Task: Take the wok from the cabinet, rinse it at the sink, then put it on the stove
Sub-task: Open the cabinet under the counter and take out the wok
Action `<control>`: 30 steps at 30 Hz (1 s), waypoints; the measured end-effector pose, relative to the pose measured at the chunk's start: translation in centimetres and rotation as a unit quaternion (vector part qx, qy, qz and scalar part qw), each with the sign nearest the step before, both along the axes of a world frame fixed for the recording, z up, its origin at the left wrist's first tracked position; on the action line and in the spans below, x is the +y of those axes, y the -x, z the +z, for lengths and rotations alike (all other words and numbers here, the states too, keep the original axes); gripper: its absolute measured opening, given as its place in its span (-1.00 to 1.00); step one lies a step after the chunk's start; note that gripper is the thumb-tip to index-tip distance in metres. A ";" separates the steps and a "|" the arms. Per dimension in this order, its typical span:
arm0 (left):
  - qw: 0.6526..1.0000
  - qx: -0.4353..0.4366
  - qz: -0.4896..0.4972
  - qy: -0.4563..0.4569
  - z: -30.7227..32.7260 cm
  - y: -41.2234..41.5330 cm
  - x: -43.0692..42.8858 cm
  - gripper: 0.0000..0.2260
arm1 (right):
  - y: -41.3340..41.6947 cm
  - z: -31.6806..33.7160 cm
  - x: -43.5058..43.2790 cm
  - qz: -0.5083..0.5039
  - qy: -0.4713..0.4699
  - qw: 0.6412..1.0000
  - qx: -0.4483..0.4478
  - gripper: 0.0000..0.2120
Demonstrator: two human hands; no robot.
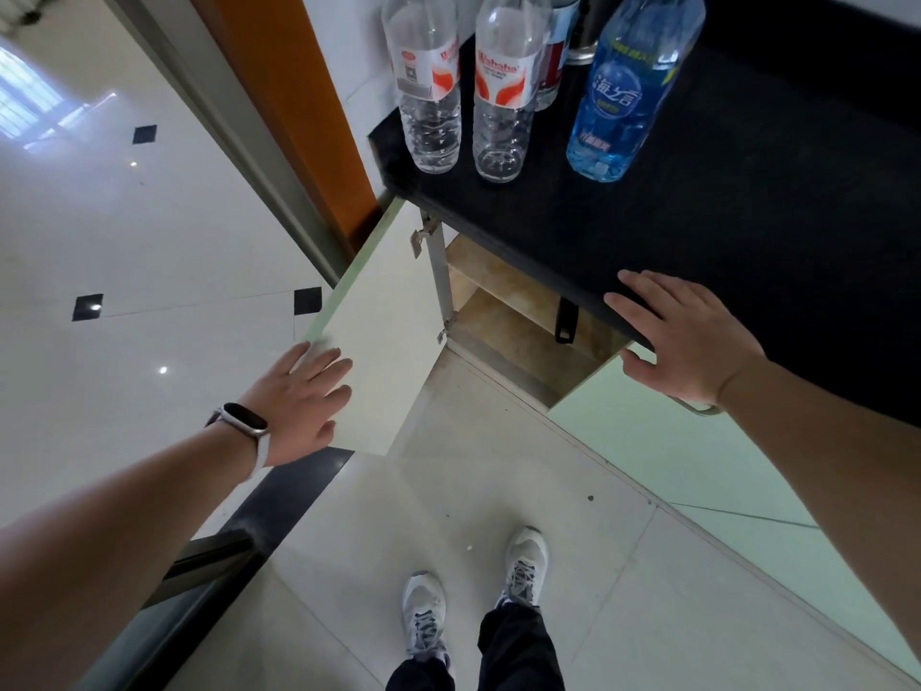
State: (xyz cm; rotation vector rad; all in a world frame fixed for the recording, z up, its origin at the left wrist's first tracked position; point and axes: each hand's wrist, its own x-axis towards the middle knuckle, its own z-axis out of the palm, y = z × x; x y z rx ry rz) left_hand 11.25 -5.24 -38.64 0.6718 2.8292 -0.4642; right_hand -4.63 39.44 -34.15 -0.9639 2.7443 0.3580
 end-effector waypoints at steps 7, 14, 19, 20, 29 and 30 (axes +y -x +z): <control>0.998 -0.017 0.007 -0.058 -2.3 3.0 6.6 -0.68 | 0.2 -0.1 0.3 -0.001 0.004 1.000 -0.009 -0.34; 0.985 -0.059 0.087 -0.138 -4.6 6.6 12.4 -0.66 | -0.2 -0.1 -0.1 -0.009 0.050 0.999 0.009 -0.38; 0.963 -0.086 0.140 -0.214 -6.5 9.3 16.2 -0.58 | -4.4 -2.3 -3.1 0.015 0.238 0.970 0.050 -0.62; 0.960 -0.085 0.145 -0.226 -6.9 9.8 16.8 -0.57 | -5.1 -3.0 -4.0 0.006 0.247 0.969 0.031 -0.64; 0.751 -0.169 0.374 -0.517 -10.7 15.6 20.9 -0.58 | -0.3 -10.1 -9.7 -0.421 0.256 0.848 -0.194 -0.40; 0.704 -0.174 0.408 -0.555 -10.9 16.5 21.4 -0.62 | 0.5 -10.7 -10.1 -0.448 0.255 0.833 -0.203 -0.41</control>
